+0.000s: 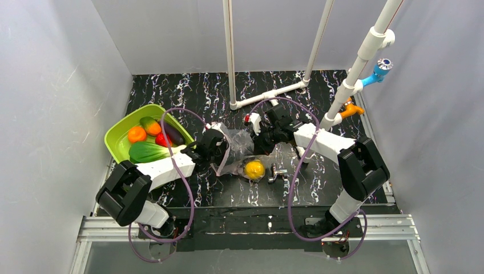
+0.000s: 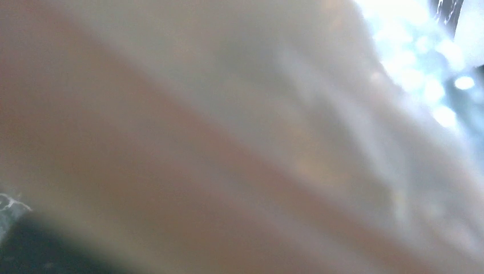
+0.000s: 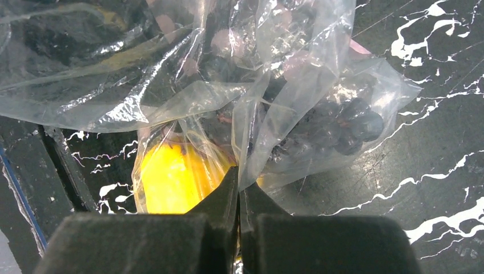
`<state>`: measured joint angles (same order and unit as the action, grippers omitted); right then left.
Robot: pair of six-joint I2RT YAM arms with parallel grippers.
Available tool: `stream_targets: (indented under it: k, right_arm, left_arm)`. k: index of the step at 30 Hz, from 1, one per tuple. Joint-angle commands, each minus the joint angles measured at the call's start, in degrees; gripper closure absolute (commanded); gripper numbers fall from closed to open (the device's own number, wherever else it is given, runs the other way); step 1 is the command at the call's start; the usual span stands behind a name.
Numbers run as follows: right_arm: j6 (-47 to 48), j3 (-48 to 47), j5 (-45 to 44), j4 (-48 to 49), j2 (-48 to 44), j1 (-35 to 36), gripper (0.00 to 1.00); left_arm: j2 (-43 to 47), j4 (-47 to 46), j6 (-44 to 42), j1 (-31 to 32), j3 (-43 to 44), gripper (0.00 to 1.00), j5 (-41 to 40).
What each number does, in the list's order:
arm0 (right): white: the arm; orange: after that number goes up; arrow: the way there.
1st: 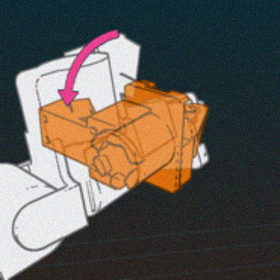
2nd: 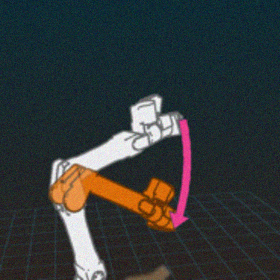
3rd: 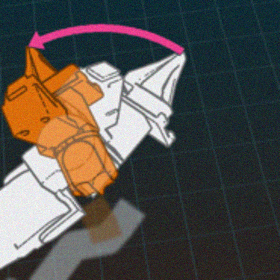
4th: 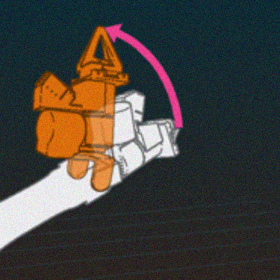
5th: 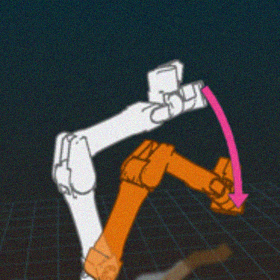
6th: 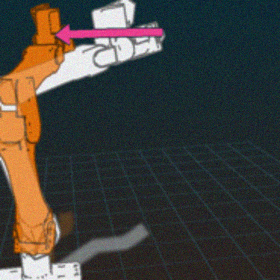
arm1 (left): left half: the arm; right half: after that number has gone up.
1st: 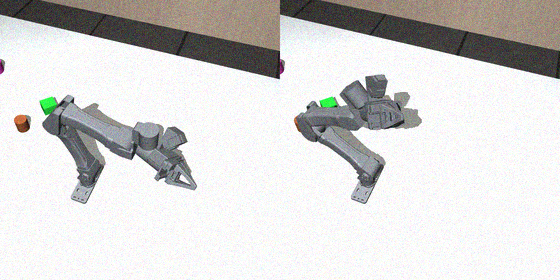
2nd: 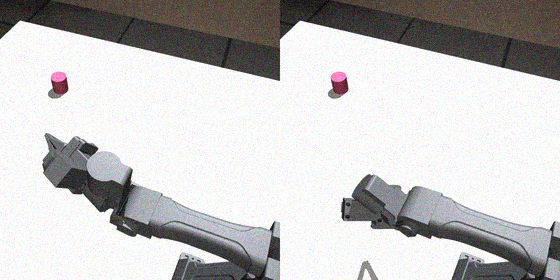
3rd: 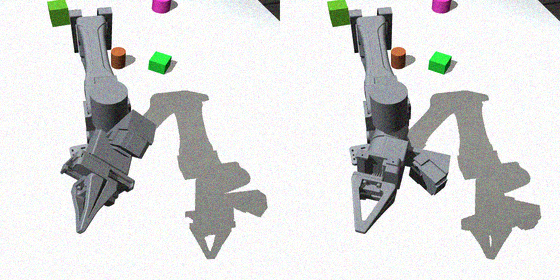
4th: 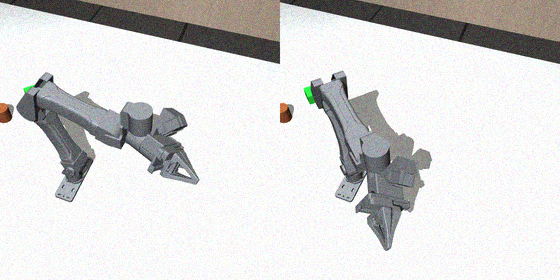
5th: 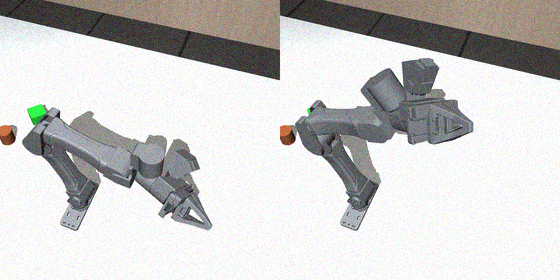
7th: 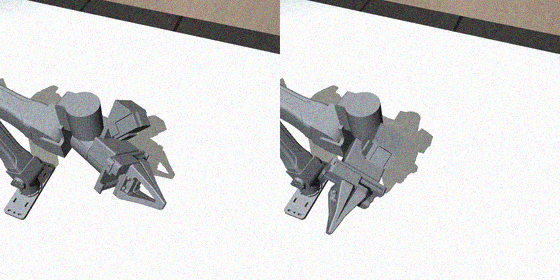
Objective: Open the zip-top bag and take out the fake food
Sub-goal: Pick up the fake fruit from the zipper food storage bag.
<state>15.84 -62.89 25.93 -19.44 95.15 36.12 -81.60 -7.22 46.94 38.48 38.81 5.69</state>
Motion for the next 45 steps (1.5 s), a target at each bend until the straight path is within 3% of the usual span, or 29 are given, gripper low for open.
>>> stream_targets:
  k: [1,8,11,17,25,37,45]
  right_arm:
    - [2.15,-1.85,-0.63,-4.32,0.17,-1.14,0.99]
    - [3.06,-2.41,0.08,-5.5,1.15,-0.35,0.99]
    - [3.22,-2.49,-0.08,-5.75,1.32,-0.3,0.99]
    - [3.49,-2.63,-0.01,-6.04,1.35,-0.17,0.99]
    - [3.78,-2.67,0.43,-6.3,1.48,0.0,0.99]
    - [3.85,-2.77,0.77,-6.48,1.62,0.09,0.99]
    - [3.94,-3.08,0.62,-6.82,2.29,0.51,0.99]
  left_arm:
    - [1.78,6.39,4.43,-1.41,-2.77,0.79,-11.5]
    - [-0.36,6.45,6.63,-1.81,-2.34,0.68,-12.46]
    - [-0.29,6.35,6.77,-2.42,-2.48,0.57,-13.18]
    - [0.37,-0.43,1.68,-3.15,-2.1,0.42,-6.03]
    - [-1.55,-2.49,-2.0,-3.25,0.03,0.41,-0.76]
    - [-10.63,-3.79,-5.91,-3.23,5.41,0.54,6.61]
    - [-14.32,-5.85,-6.55,-3.23,6.58,0.51,12.89]
